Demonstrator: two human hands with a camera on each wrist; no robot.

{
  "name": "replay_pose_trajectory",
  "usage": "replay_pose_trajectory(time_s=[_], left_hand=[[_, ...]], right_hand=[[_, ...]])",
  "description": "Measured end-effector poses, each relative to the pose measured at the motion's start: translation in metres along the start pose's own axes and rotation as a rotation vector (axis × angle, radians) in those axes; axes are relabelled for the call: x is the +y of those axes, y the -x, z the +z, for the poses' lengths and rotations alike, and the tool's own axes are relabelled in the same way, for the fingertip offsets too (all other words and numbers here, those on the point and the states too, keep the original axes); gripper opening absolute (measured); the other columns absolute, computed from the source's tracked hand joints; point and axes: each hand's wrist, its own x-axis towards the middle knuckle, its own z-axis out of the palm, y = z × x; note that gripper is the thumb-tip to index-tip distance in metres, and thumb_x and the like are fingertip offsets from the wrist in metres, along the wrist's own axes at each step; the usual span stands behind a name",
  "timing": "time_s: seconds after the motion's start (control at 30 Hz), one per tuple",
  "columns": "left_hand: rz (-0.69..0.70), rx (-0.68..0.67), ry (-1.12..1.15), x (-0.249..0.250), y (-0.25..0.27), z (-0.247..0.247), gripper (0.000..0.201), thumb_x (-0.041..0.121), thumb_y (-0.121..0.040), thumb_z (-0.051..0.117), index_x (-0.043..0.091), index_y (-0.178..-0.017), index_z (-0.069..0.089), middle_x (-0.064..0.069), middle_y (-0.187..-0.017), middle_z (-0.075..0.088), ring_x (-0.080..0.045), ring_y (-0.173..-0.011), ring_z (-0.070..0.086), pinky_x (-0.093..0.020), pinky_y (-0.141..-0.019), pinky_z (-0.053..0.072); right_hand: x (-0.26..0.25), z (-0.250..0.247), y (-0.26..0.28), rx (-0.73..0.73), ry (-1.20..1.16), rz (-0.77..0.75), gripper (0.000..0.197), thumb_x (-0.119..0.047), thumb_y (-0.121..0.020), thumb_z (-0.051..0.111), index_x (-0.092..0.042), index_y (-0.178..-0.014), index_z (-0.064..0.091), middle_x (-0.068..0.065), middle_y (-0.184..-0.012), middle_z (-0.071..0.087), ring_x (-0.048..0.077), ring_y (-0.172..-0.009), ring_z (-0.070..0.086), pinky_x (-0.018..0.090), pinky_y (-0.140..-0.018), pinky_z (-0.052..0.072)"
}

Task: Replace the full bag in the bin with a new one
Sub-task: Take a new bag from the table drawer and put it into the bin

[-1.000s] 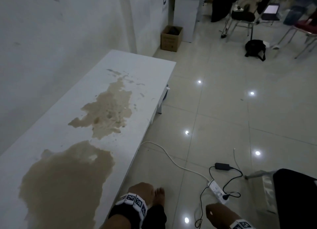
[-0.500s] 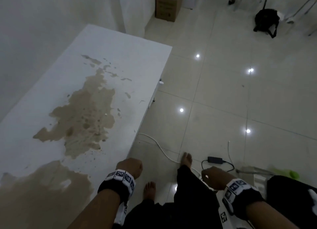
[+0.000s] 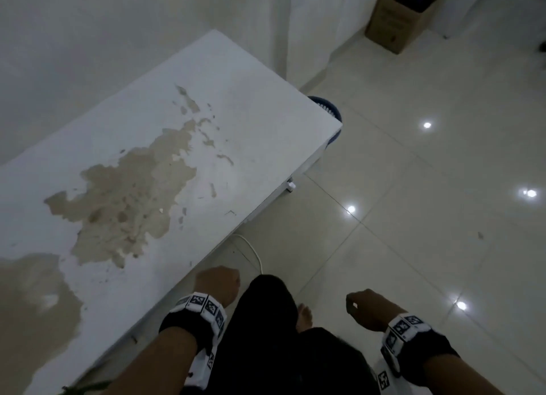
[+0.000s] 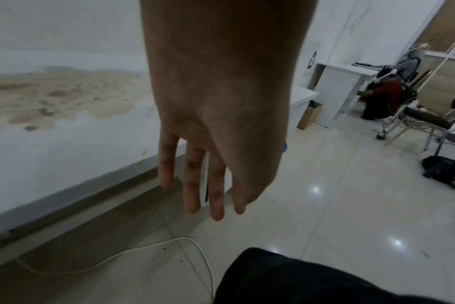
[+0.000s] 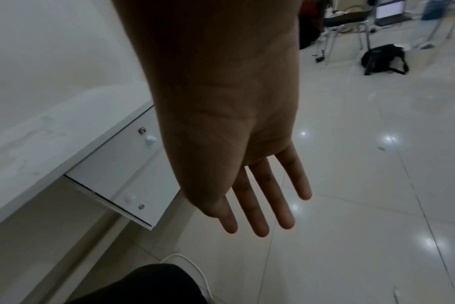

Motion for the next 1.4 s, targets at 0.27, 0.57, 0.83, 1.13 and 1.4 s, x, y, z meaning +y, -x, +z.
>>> replay_pose_trajectory(time_s=[0.27,0.57,0.83,1.13,1.4], left_hand=[[-0.087,-0.117,0.387,0.044,-0.076,-0.051,0.028,0.032,-0.100,0.044,0.029,-0.121,0.063,-0.002,-0.133,0.060,-0.024,-0.119,0.058,-0.033,-0.099,0.047],[-0.167,-0.112,0.873,0.105,-0.152,-0.092,0.026,0.027,-0.097,0.051,0.025,-0.118,0.065,-0.005,-0.121,0.066,-0.023,-0.109,0.063,-0.026,-0.090,0.047],[-0.567,0.144,1.743,0.168,-0.203,-0.100,0.032,0.032,-0.101,0.049,0.020,-0.130,0.053,-0.007,-0.130,0.062,-0.029,-0.107,0.064,-0.040,-0.092,0.051],[-0.639,0.398,2.199,0.180,-0.239,-0.126,0.031,0.033,-0.106,0.044,0.013,-0.127,0.055,0.000,-0.109,0.067,-0.009,-0.069,0.057,-0.024,-0.059,0.042],[-0.687,0.526,2.036,0.183,-0.266,-0.082,0.029,0.035,-0.100,0.051,0.031,-0.075,0.065,-0.008,-0.108,0.075,-0.042,-0.091,0.063,-0.048,-0.087,0.053]], right_hand=[[0.062,-0.120,-0.059,-0.016,0.149,-0.002,0.031,-0.016,-0.101,0.033,-0.007,-0.115,0.059,0.015,-0.119,0.063,0.031,-0.104,0.063,0.036,-0.086,0.050],[0.100,-0.227,-0.110,-0.034,0.108,-0.104,0.029,-0.026,-0.102,0.038,-0.013,-0.113,0.062,0.015,-0.115,0.068,0.030,-0.100,0.065,0.029,-0.077,0.045],[0.106,-0.276,-0.155,-0.142,0.283,-0.282,0.037,-0.020,-0.105,0.035,-0.010,-0.137,0.051,0.018,-0.135,0.058,0.030,-0.118,0.059,0.030,-0.092,0.043],[0.156,-0.270,-0.184,-0.184,0.316,-0.280,0.021,-0.025,-0.096,0.045,-0.015,-0.094,0.064,0.008,-0.093,0.070,0.024,-0.081,0.066,0.035,-0.075,0.053],[0.163,-0.224,-0.173,-0.242,0.284,-0.203,0.022,-0.027,-0.101,0.044,-0.014,-0.096,0.061,0.007,-0.094,0.069,0.022,-0.082,0.066,0.035,-0.077,0.053]])
